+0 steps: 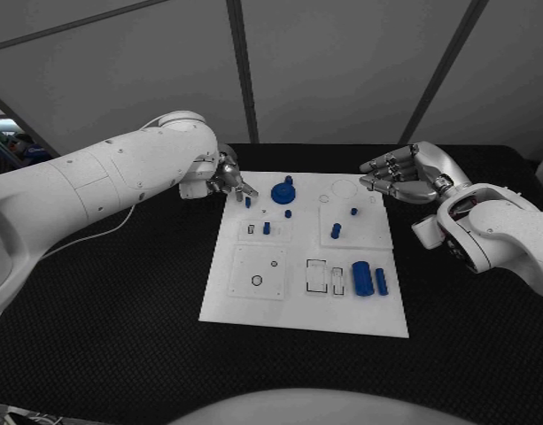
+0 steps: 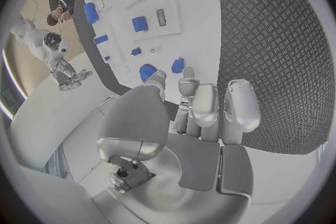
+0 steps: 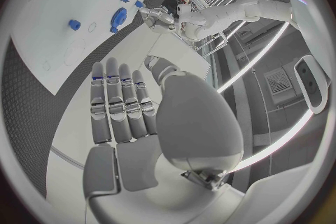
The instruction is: Assemble the parts on the task board
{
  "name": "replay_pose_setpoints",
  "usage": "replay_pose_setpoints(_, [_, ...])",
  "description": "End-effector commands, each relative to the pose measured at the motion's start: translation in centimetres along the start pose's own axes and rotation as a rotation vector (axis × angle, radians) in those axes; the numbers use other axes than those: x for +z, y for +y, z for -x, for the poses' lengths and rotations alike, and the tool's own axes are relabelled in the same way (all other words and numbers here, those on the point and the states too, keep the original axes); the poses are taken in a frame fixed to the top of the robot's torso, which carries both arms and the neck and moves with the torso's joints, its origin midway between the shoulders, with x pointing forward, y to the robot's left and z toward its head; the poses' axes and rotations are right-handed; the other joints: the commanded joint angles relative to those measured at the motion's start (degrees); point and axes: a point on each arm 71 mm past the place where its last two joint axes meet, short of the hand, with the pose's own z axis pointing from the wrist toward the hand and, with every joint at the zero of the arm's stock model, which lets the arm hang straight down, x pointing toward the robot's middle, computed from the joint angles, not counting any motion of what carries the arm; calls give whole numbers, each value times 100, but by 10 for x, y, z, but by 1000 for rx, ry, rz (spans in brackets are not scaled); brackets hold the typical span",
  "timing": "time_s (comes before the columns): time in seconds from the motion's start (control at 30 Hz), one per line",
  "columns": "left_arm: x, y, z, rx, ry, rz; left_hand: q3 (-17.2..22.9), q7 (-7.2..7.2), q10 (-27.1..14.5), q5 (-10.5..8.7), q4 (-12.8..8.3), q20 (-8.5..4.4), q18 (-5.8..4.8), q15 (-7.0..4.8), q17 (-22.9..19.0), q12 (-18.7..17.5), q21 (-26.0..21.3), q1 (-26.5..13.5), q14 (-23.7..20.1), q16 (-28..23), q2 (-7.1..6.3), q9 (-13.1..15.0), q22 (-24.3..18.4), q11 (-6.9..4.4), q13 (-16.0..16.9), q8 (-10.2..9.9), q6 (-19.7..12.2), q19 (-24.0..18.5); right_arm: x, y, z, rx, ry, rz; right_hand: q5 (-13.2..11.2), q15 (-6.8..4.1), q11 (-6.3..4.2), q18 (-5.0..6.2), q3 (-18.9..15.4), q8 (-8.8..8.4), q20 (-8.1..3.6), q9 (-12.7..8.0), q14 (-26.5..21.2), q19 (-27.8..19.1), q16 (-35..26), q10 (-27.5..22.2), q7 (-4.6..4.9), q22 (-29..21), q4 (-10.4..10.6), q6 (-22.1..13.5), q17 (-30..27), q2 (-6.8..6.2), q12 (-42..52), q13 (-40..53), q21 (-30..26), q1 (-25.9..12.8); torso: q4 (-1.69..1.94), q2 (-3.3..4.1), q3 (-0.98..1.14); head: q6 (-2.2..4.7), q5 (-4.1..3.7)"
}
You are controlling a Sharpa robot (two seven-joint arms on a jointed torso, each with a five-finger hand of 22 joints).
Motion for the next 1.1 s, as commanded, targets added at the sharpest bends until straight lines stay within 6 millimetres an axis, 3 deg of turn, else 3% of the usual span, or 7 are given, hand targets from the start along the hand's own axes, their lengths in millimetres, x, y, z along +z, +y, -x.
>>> replay_pose_setpoints(0.03, [-1, -2, -1, 8, 14, -11, -28, 10, 42, 28, -38, -2, -76, -27, 3, 17, 27, 102, 66, 17, 33, -31, 6, -3, -4, 14, 45, 52, 1, 1, 0, 4, 6, 5, 38, 3, -7, 26, 19, -21, 46, -6, -32, -3, -17, -27, 7, -6, 0, -32, -9, -3, -15, -6, -21, -67, 0, 3, -1, -4, -12])
replay_pose_setpoints(0.5, [-1, -3, -1, 6, 9, -17, -30, 11, 26, 32, -127, -8, -75, -30, 1, -25, 11, 322, 67, 16, 135, -134, 4, -6, -65, -6, 60, 46, 1, 1, -1, 4, 6, 5, 39, 2, -8, 27, 30, -20, 48, -5, -37, 0, -14, -30, 7, -13, -9, -34, -13, 7, -13, -5, -33, -60, -3, 1, -1, -18, 15])
replay_pose_setpoints(1.03, [1, -5, -1, -19, 19, -31, 128, 1, -49, 45, -319, -14, -75, -37, -12, -176, 0, 760, 64, 6, 405, -301, 22, -18, -251, -45, 52, 45, 2, 1, -1, 4, 8, 6, 39, 2, -8, 27, 30, -20, 48, -5, -37, 0, -14, -30, 7, -13, -9, -34, -13, 7, -13, -5, -33, -60, -3, 2, 1, -39, 0])
replay_pose_setpoints(1.07, [1, -6, -2, -20, 21, -32, 142, 6, -50, -16, -333, -14, -76, -36, -15, -184, 0, 786, 63, 4, 418, -318, 26, -15, -261, -50, 50, 46, 2, 2, -2, 5, 8, 6, 39, 2, -8, 27, 30, -20, 48, -5, -37, 0, -14, -30, 7, -13, -9, -34, -13, 7, -13, -5, -33, -60, -4, 1, 1, -41, -2])
replay_pose_setpoints(1.1, [1, -6, -2, -20, 22, -33, 173, 11, -49, -219, -350, -15, -75, -32, -17, -194, -4, 821, 61, 2, 446, -345, 27, -13, -275, -56, 52, 44, 2, 2, -2, 5, 8, 7, 39, 2, -8, 27, 30, -20, 48, -5, -37, 0, -14, -30, 7, -13, -9, -34, -13, 7, -13, -5, -33, -60, -4, 1, 1, -41, -2])
